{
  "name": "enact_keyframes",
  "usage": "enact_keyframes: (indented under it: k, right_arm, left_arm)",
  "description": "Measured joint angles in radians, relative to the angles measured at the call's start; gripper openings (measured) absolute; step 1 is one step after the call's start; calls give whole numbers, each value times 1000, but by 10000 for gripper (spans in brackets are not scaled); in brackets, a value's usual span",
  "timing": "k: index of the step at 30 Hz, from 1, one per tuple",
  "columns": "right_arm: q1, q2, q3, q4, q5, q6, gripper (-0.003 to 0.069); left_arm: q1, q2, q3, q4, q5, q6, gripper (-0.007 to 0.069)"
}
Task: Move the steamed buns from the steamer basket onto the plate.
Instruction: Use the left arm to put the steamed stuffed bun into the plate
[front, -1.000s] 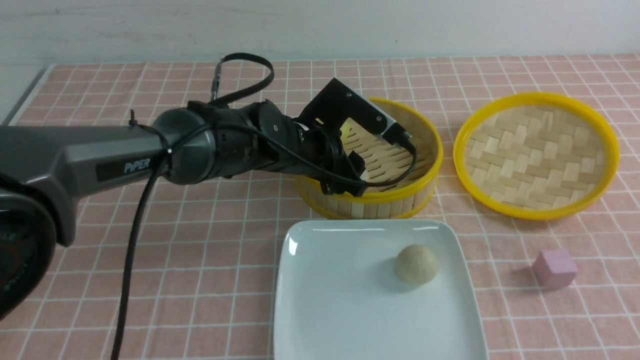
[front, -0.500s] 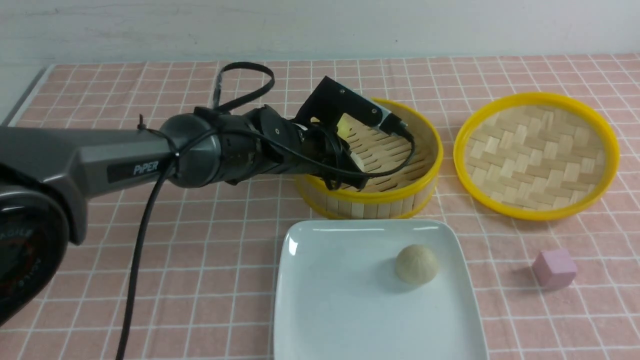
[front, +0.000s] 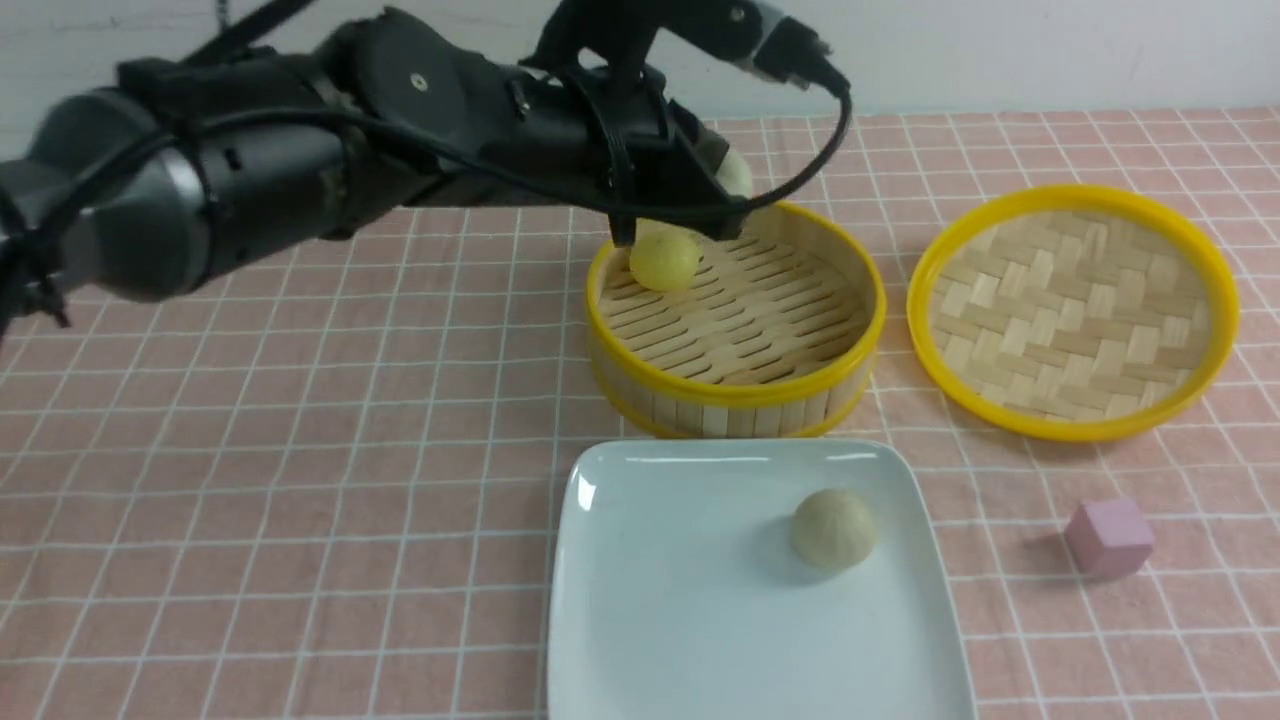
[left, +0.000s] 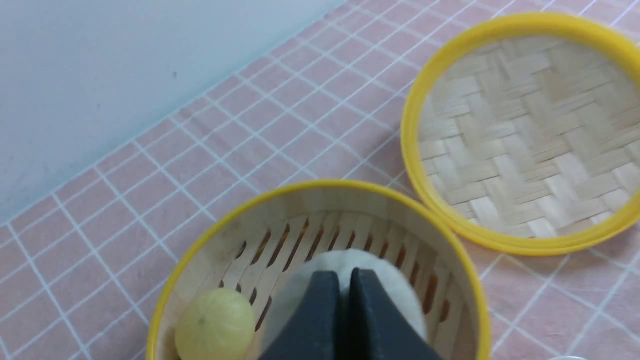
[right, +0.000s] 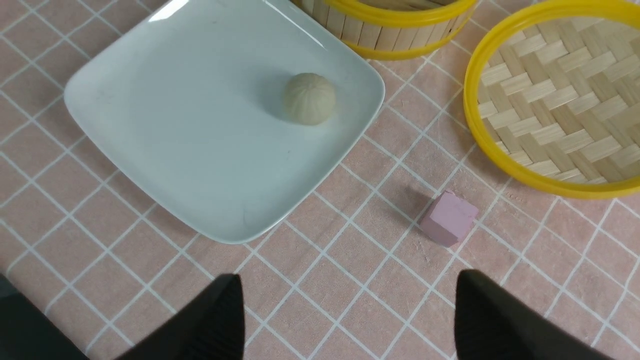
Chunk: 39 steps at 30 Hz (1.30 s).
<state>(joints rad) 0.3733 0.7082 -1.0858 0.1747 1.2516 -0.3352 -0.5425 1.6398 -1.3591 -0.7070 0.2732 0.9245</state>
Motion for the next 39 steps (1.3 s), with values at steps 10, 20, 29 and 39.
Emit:
enact_keyframes:
  k: [10, 20, 29, 39]
  right_arm:
    - [0, 0, 0, 10, 0, 0, 534]
    - [0, 0, 26, 30, -9, 0, 498]
    - [0, 1, 27, 31, -28, 0, 498]
    - [0, 1, 27, 34, -28, 0, 497]
  left_arm:
    - [0, -121, 0, 233, 496, -88, 22]
    - [0, -121, 163, 177, 637, -104, 24]
    - [0, -42, 284, -39, 452, 99, 24]
    - [0, 142, 284, -231, 310, 260, 27]
